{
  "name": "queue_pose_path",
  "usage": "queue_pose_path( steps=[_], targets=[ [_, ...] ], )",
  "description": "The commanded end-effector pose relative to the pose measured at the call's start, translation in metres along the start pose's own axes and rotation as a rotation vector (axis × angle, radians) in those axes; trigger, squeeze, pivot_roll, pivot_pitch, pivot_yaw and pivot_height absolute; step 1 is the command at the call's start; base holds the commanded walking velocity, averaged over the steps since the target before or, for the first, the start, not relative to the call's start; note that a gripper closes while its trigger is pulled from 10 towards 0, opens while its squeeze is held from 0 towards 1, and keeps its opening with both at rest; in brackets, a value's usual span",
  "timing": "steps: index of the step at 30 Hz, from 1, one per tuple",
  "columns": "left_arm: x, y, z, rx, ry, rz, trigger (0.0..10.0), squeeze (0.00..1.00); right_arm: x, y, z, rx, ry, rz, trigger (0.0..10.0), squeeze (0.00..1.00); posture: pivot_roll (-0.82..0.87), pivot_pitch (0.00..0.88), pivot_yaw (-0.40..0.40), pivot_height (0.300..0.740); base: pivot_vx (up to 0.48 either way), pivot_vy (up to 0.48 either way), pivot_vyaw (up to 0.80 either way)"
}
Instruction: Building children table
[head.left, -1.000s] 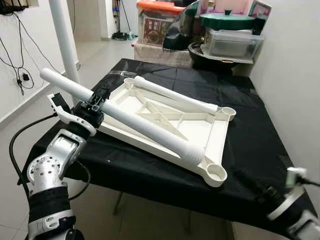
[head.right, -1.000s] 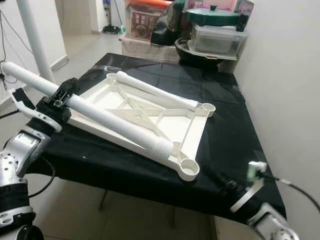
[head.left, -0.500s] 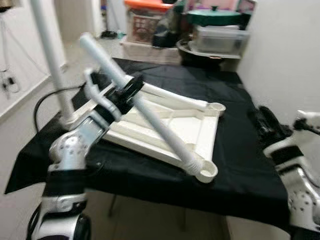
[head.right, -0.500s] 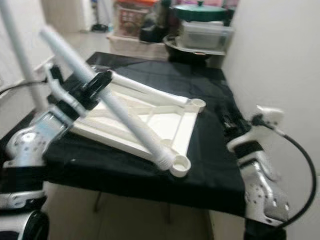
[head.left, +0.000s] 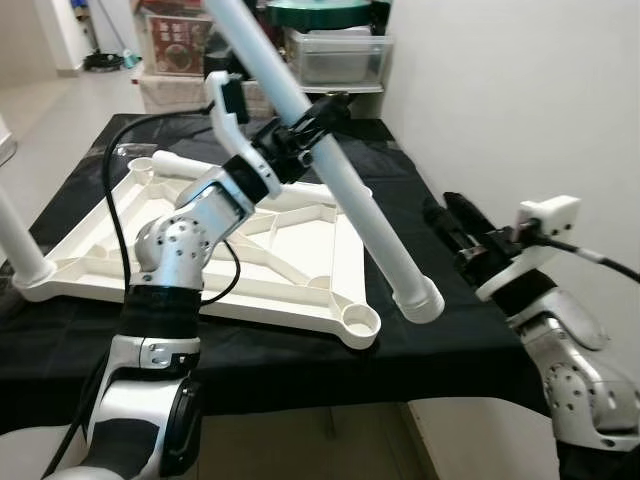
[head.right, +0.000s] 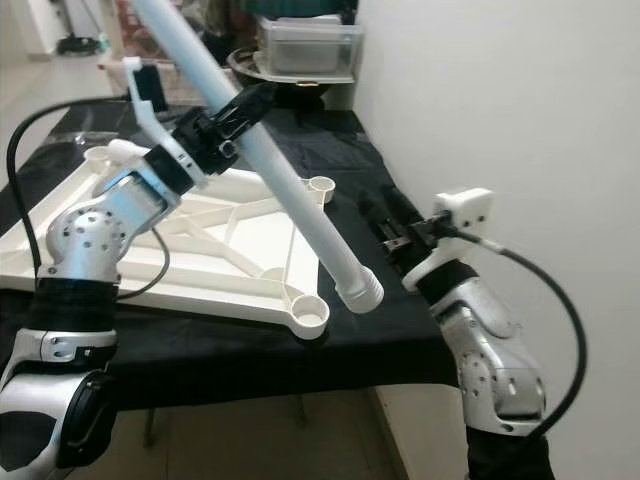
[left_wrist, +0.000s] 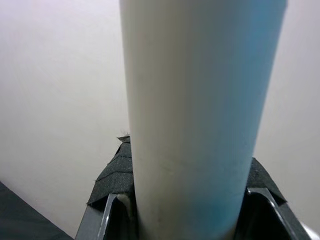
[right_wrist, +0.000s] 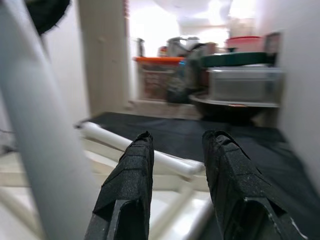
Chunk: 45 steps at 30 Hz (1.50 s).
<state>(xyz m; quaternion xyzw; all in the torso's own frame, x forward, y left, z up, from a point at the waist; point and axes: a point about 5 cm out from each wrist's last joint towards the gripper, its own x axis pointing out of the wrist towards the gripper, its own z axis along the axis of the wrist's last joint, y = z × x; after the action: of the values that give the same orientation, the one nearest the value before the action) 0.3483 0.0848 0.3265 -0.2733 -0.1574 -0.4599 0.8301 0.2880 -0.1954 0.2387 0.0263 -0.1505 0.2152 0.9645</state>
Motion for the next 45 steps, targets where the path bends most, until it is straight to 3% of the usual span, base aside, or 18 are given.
queue_pose_path(
  steps=[1,6,19,20,25,26,29,32,37,45],
  targets=[
    [0.001,0.0,-0.001,0.034,0.009,-0.01,10.0,0.0,0.0,0.001,0.002,-0.04,0.001,-0.004,10.0,0.0,0.12,0.0,-0.081,0.74,0.0,0.0,-0.77],
    [0.003,-0.001,-0.004,0.055,0.022,-0.026,10.0,0.0,0.003,0.0,0.003,-0.093,0.003,-0.042,10.0,0.0,0.12,0.0,-0.08,0.74,0.0,0.0,-0.77],
    [0.009,-0.001,-0.01,0.116,0.045,-0.049,10.0,0.0,0.009,0.002,-0.007,-0.106,0.069,-0.085,10.0,0.0,0.12,0.0,-0.079,0.74,0.0,0.0,-0.5],
    [0.01,-0.002,-0.011,0.127,0.05,-0.054,10.0,0.0,0.009,0.004,-0.008,-0.094,0.075,-0.059,10.0,1.0,0.12,0.0,-0.079,0.74,0.0,0.0,0.0],
    [0.013,-0.004,-0.011,0.152,0.062,-0.076,10.0,0.0,0.009,0.002,-0.005,-0.093,0.103,-0.023,10.0,1.0,0.13,0.0,-0.075,0.74,0.0,0.0,0.0],
    [0.014,-0.005,-0.01,0.157,0.06,-0.083,10.0,0.0,0.008,0.0,-0.004,-0.102,0.125,-0.004,10.0,0.0,0.13,0.0,-0.075,0.74,0.0,0.0,0.0],
    [0.019,-0.007,-0.01,0.186,0.067,-0.109,10.0,0.0,0.006,-0.001,-0.004,-0.094,0.197,0.066,10.0,0.0,0.12,0.0,-0.076,0.74,0.0,0.0,0.0],
    [0.019,-0.007,-0.01,0.186,0.067,-0.109,10.0,0.0,0.006,-0.001,-0.004,-0.094,0.197,0.066,10.0,0.0,0.12,0.0,-0.076,0.74,0.0,0.0,0.0],
    [0.028,-0.017,-0.018,0.246,0.105,-0.198,10.0,0.0,0.001,-0.001,-0.004,-0.019,0.316,0.188,10.0,0.0,0.12,0.0,-0.076,0.74,0.0,0.0,0.0],
    [0.031,-0.018,-0.029,0.239,0.118,-0.221,10.0,0.0,0.006,0.009,0.001,0.033,0.306,0.236,10.0,0.0,0.12,0.0,-0.069,0.74,0.0,0.0,0.0]
  ],
)
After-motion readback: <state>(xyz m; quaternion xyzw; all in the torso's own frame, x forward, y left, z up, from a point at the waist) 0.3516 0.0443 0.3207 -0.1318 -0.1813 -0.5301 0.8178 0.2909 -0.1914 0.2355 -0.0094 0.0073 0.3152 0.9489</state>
